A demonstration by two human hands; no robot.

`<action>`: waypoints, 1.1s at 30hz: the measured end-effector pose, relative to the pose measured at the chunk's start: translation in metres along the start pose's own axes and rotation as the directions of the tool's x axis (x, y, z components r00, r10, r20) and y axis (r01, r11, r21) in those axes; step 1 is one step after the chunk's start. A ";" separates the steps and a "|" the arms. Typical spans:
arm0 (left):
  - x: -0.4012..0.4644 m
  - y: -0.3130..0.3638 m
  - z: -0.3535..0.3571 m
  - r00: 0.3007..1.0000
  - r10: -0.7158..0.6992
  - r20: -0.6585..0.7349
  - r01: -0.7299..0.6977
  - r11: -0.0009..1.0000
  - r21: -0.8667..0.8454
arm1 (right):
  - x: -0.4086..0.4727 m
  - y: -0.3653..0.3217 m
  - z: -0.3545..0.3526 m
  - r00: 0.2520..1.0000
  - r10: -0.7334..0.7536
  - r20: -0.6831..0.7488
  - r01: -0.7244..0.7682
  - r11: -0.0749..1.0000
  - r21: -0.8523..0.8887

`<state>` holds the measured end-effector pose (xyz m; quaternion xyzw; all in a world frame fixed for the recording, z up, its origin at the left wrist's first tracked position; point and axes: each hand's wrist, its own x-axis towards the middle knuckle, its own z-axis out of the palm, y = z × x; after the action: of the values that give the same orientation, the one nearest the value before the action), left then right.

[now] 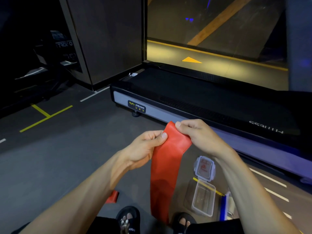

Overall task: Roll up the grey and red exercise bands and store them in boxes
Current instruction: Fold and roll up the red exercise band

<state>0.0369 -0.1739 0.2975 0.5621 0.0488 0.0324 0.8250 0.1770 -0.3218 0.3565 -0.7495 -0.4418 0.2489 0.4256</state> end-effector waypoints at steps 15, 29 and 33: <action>0.004 -0.002 -0.003 0.995 0.068 -0.073 -0.071 0.997 -0.028 | 0.003 0.008 0.014 0.997 0.063 -0.033 -0.049 0.944 0.327; 0.005 -0.010 0.001 0.973 0.122 -0.195 -0.116 0.992 0.044 | 0.003 0.005 0.020 0.991 0.134 -0.025 -0.133 0.989 0.064; 0.007 -0.011 0.001 0.976 0.116 -0.183 -0.120 0.993 -0.009 | 0.003 0.003 0.021 0.988 0.154 -0.027 -0.149 0.979 0.142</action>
<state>0.0435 -0.1782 0.2875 0.5504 0.0903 0.1331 0.8193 0.1640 -0.3110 0.3429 -0.7540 -0.3569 0.2966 0.4649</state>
